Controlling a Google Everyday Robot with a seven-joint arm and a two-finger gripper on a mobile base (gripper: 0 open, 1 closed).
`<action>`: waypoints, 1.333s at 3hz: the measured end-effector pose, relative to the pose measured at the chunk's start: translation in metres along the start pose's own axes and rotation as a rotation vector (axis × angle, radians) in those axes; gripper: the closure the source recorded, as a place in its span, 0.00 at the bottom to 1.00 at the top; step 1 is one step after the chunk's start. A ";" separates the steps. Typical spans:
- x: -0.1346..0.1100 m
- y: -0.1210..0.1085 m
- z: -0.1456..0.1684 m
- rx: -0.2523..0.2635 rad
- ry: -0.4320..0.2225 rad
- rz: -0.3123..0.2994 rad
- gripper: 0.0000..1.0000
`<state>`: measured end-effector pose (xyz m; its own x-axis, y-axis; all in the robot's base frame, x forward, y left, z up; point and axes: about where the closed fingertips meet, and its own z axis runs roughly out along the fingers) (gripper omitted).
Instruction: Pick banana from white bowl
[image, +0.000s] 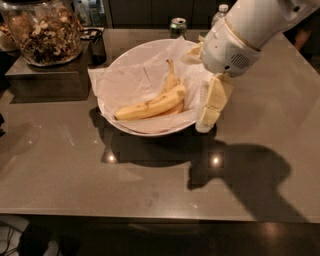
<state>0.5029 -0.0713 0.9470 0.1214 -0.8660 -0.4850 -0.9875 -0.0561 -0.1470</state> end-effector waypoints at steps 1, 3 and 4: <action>0.000 0.000 0.001 -0.001 -0.003 0.000 0.00; -0.016 -0.017 0.016 -0.019 -0.096 -0.036 0.00; -0.032 -0.035 0.032 -0.068 -0.135 -0.086 0.00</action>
Offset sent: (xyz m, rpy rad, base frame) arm 0.0058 0.0041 -0.0047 0.0842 0.0005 -0.0077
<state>0.5367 -0.0254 0.9399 0.2138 -0.7825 -0.5848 -0.9768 -0.1651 -0.1363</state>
